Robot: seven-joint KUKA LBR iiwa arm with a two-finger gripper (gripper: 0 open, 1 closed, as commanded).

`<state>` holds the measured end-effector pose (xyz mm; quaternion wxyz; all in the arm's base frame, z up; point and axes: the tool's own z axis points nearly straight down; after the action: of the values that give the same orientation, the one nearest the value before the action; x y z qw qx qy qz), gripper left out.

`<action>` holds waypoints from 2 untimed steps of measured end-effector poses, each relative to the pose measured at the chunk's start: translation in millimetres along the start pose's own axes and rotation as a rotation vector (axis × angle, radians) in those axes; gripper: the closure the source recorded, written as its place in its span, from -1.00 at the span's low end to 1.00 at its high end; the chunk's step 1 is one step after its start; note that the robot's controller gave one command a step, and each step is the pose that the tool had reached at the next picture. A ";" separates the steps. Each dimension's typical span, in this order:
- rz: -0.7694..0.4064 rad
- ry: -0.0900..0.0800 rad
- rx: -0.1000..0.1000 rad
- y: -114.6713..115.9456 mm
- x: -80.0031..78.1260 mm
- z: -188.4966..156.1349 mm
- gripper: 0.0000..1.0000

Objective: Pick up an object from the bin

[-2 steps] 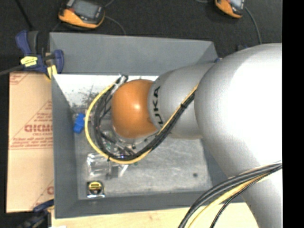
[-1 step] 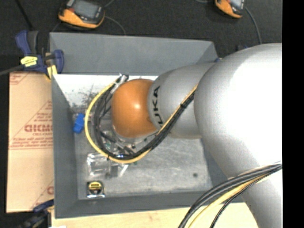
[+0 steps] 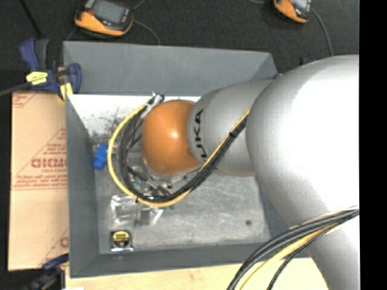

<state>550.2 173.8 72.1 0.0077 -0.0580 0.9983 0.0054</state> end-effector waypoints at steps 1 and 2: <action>0.008 0.000 -0.003 0.2 -0.3 -0.3 -1.00; 0.008 -0.010 -0.005 0.9 -3.9 -4.5 1.00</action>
Offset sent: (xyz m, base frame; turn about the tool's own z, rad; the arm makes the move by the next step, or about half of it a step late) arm 0.0000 0.0000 0.0000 0.0000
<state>554.0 175.1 76.7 0.0127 -0.0540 0.9984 0.0082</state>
